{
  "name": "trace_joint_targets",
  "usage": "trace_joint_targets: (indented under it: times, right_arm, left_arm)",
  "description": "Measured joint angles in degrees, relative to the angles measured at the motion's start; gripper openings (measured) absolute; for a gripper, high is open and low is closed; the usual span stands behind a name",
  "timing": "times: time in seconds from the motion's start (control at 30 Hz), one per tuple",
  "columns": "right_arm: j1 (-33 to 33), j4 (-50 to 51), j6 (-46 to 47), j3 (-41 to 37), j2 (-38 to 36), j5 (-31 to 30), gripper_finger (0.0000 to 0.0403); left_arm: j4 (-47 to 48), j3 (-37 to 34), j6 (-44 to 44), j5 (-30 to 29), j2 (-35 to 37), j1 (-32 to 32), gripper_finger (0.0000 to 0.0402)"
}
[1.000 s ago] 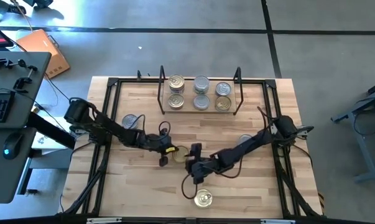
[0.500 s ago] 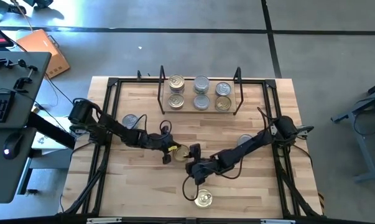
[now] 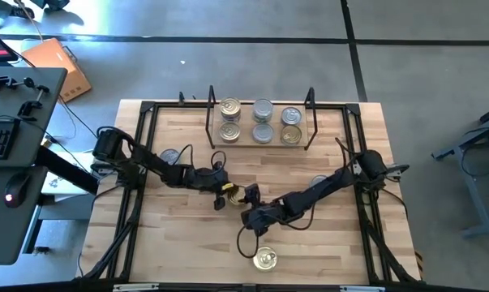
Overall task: Stack canned seafood by type on shelf
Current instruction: Stack the green tuna can on top of the green tuna can on the shelf
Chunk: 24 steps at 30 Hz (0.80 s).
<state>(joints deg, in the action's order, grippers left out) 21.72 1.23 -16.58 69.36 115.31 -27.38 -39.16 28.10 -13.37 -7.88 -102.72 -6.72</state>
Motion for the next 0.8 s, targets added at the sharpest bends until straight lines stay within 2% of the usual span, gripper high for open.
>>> trace_joint_targets:
  times: [0.23,0.6,0.8]
  right_arm:
    - [-1.4,-0.2,-3.2,0.0,0.0,-1.6,0.0255]
    - [-2.0,-0.2,-9.2,0.0,0.5,3.0,0.0255]
    - [-2.2,-3.6,-9.4,0.0,4.0,-2.3,0.0255]
  left_arm:
    - [-0.5,-0.1,0.1,0.8,-0.1,0.0,0.0000]
    - [-0.5,-0.2,0.3,1.8,-0.1,1.1,0.0000]
    - [-0.6,-0.2,0.4,1.9,-0.1,1.1,0.0000]
